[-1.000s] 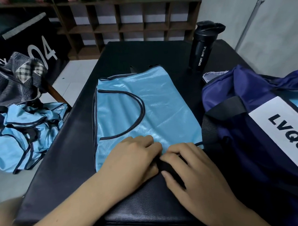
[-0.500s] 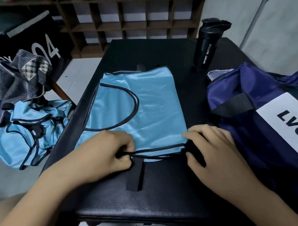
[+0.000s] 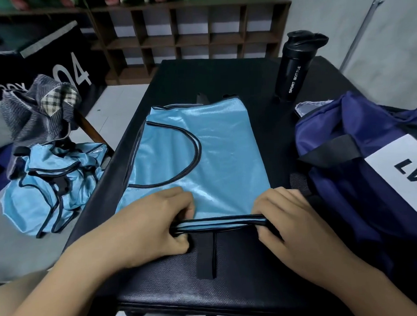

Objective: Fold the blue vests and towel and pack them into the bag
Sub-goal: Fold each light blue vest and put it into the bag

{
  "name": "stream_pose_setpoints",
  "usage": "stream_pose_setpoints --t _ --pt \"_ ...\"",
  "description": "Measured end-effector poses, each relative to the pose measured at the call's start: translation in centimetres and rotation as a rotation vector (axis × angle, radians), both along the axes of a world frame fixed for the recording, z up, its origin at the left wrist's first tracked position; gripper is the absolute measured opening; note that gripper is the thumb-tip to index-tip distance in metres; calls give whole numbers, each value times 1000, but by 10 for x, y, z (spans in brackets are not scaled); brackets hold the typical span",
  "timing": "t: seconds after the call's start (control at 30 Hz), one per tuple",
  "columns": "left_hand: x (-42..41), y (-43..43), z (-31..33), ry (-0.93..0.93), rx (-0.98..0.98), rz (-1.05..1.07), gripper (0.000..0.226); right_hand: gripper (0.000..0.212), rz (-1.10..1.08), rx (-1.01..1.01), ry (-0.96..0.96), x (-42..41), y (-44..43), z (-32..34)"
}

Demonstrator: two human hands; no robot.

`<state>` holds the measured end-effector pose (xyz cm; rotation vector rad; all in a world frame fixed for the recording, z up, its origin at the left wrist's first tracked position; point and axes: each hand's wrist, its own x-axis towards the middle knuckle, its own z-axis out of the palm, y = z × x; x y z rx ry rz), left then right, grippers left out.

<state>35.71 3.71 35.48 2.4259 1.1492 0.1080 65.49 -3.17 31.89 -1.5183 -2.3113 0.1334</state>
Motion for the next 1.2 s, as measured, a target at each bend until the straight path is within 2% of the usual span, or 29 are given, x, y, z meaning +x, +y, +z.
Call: stream_pose_setpoints --t 0.13,0.2,0.33,0.5,0.57,0.67,0.77,0.93,1.03,1.07,1.13,1.2 --pt "-24 1 1 209 142 75 29 6 -34 -12 -45 4 -1 3" --pt "-36 4 3 237 148 106 27 8 -56 -30 -38 5 -1 4" --pt "-47 7 13 44 63 144 13 11 -101 -33 37 4 1 7" --pt "-51 13 14 -274 -3 271 19 15 -235 -61 325 -1 0 19" --pt "-52 16 15 -394 -47 302 13 13 -293 -80 394 -2 -1 24" --pt "-51 16 21 -573 -163 288 6 14 -270 -123 557 -3 -5 39" --pt "-50 18 17 -587 -152 323 8 18 -299 -154 753 -4 -3 53" --pt "-48 26 7 -521 -156 444 4 57 -328 -481 1064 -6 6 56" --pt "-48 29 6 -557 -162 527 6 91 -299 -571 1086 -2 7 51" --pt "-48 30 6 -564 -167 551 4 96 -296 -557 1072 -3 8 48" --pt "-48 32 6 -583 -178 604 2 87 -337 -458 1029 -5 13 44" --pt "-49 33 5 -611 -197 650 2 66 -395 -316 1011 -8 24 42"
